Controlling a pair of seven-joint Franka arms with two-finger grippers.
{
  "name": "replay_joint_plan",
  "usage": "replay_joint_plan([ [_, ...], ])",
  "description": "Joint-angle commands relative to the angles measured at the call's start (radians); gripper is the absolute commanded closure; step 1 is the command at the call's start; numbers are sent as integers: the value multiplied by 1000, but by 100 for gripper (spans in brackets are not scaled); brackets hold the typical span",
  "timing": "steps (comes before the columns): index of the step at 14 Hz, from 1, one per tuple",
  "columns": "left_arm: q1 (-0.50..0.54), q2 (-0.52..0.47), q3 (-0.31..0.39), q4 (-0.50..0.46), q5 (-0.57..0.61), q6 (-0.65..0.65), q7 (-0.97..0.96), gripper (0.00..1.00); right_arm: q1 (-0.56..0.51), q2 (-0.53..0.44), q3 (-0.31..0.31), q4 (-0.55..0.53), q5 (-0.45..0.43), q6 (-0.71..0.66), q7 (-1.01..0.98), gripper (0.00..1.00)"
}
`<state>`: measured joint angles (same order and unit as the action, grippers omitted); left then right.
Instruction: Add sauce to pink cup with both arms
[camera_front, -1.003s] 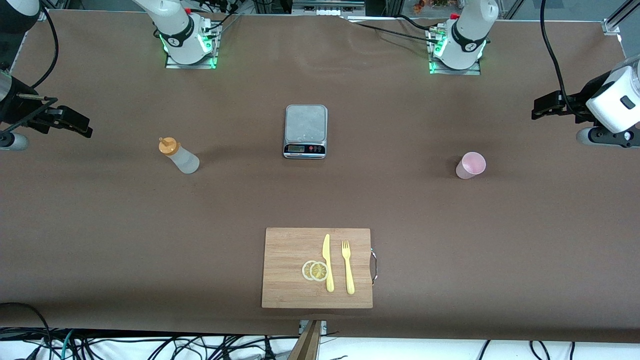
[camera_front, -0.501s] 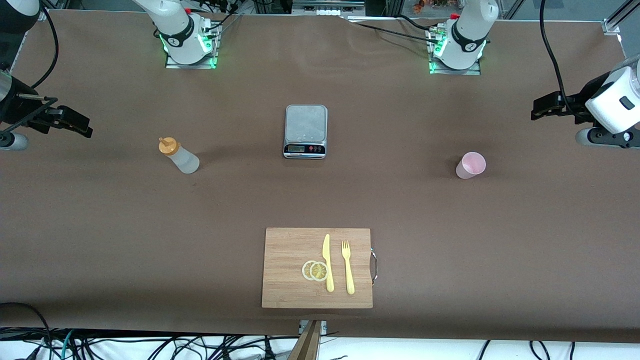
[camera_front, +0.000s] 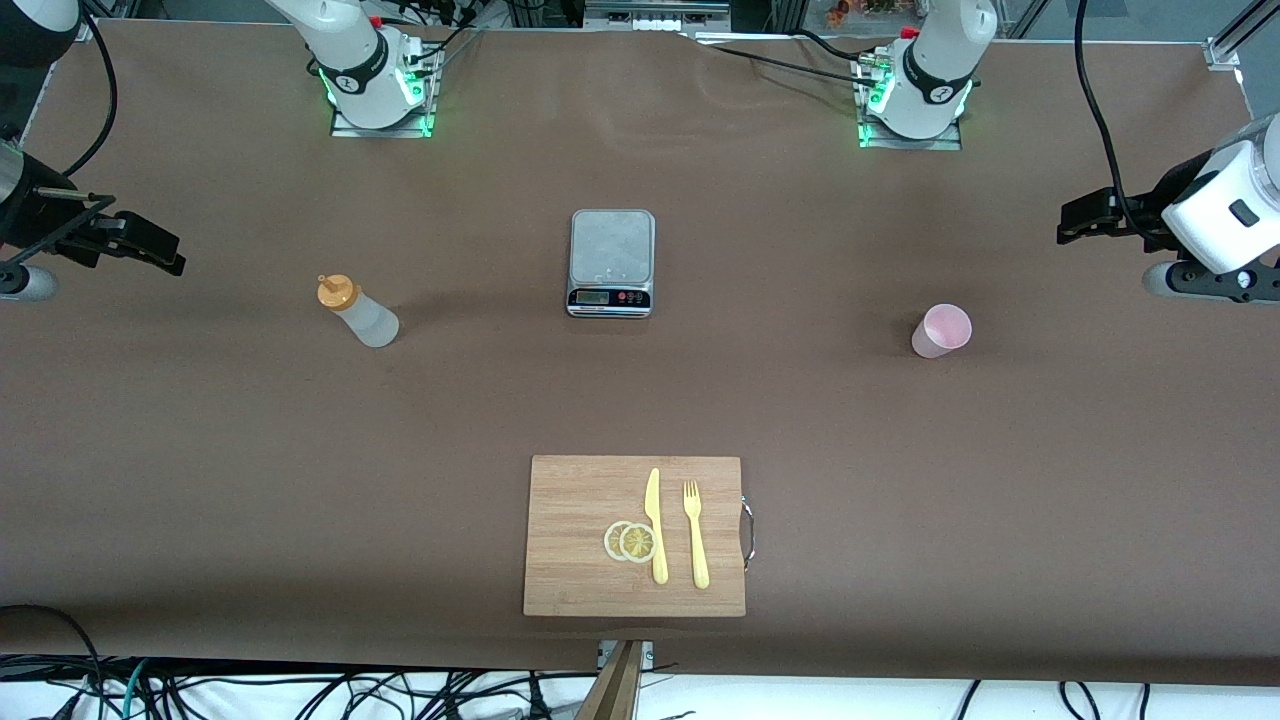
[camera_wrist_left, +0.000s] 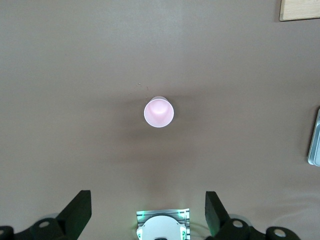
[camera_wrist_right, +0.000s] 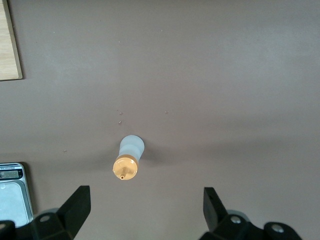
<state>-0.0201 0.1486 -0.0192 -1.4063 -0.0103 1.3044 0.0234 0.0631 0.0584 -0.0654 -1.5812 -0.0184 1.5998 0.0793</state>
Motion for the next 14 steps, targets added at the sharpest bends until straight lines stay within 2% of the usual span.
replay_joint_plan([
  [1,-1,16,5,36,13,-14,3,0,-3,-8,-1,0,14,2,3,0],
  [12,11,14,11,3,15,10,9,0,-3,-9,1,-3,15,0,3,0],
  [14,3,16,11,-26,24,28,9,0,-3,-9,1,-3,15,2,3,0],
])
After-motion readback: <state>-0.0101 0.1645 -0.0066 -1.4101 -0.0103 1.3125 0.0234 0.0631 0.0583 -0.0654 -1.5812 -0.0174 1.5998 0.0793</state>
